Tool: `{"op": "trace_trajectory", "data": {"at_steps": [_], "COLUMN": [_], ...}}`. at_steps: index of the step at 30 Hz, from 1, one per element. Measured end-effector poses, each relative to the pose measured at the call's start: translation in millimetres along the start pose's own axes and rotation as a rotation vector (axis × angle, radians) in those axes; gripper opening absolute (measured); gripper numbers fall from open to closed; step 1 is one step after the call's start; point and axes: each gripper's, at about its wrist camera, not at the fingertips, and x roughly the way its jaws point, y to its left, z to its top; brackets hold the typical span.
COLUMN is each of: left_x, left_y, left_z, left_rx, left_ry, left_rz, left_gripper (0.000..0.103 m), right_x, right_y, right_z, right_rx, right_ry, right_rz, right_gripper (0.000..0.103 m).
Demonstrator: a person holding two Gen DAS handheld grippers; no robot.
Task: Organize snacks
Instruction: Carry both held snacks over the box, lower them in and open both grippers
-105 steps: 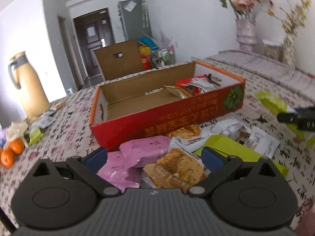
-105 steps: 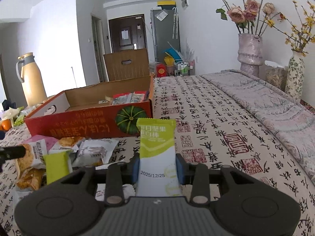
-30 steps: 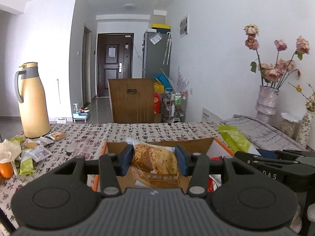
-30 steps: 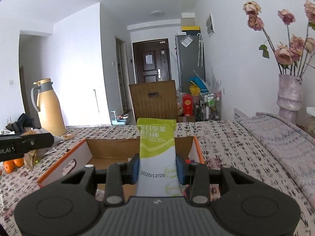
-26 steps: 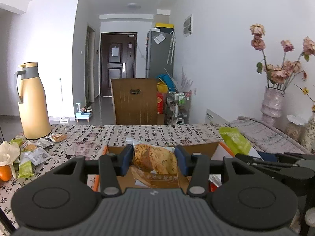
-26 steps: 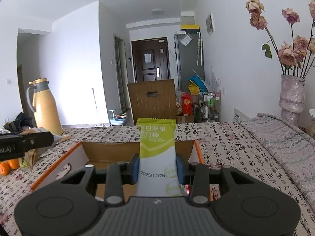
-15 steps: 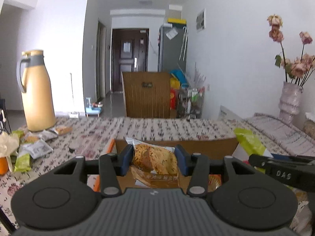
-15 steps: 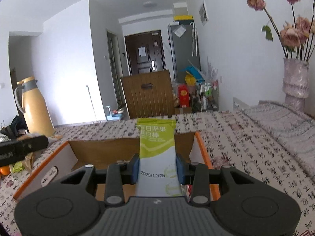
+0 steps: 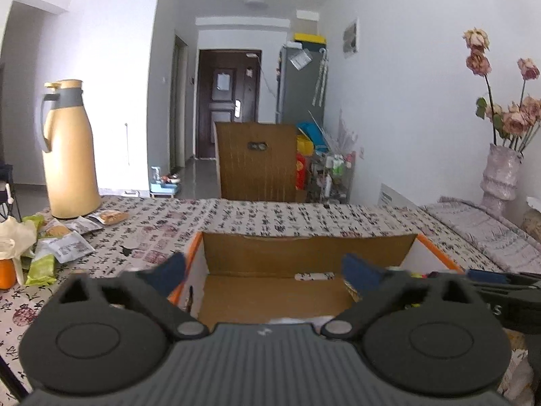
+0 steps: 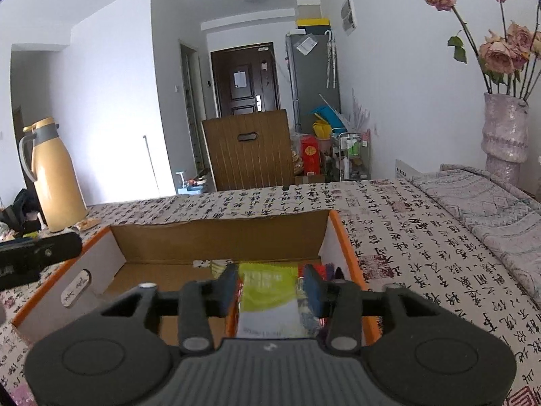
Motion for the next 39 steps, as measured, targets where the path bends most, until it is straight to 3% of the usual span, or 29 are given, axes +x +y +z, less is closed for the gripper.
{"op": "trace_trajectory", "data": {"at_steps": [2,3,23,39], "left_x": [-1.3,-1.2,-6.5,-59.2], "left_y": [0.2,0.3,0.9,3.3], "left_z": [0.7,0.4,8.5,-1.3], "left_rx": [-0.007,-0.010,-0.023,-0.009], "left_ry": [0.000,0.005,0.037,0.058], "left_rz": [0.000,0.001,0.022,0.006], "left_gripper": [0.103,0.103,0.103,0.103], "right_x": [-4.2,-5.7,-27.7,-81.6], "right_y": [-2.0,-2.7,0.0,8.3], "right_z": [0.4,0.6,12.3,-5.6], "right_rx": [0.013,0.019,0.012,-0.017], "right_ry": [-0.020,-0.028,-0.062,-0.048], "right_rz": [-0.013,-0.018,-0.021,-0.016], "right_gripper": [0.097,0.103,0.103,0.103]}}
